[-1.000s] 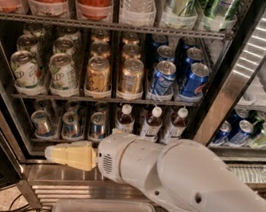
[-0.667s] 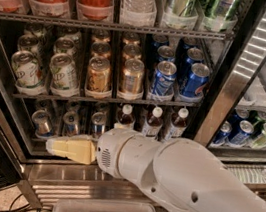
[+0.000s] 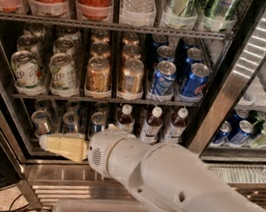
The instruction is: Pick redbull can from bottom shelf of fridge
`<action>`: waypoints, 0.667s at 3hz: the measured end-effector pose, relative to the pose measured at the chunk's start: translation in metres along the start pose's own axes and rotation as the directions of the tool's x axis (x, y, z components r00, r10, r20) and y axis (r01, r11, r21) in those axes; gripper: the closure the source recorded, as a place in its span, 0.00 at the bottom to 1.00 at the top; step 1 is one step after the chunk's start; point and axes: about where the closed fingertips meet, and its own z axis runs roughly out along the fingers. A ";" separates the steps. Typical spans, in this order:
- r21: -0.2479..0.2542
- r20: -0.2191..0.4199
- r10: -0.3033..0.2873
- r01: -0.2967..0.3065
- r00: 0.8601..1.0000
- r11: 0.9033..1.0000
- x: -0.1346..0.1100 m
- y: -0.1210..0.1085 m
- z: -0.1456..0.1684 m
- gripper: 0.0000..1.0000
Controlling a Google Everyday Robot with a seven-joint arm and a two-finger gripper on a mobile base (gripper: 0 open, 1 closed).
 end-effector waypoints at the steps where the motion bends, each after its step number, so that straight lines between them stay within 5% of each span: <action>1: -0.043 0.022 0.157 -0.156 0.987 0.987 0.030 0.017 0.034 0.00; 2: -0.139 0.037 0.185 -0.178 0.982 0.974 0.041 0.059 0.074 0.00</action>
Offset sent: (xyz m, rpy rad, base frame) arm 0.0584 0.1055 -0.0924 0.3393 0.0923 -0.2477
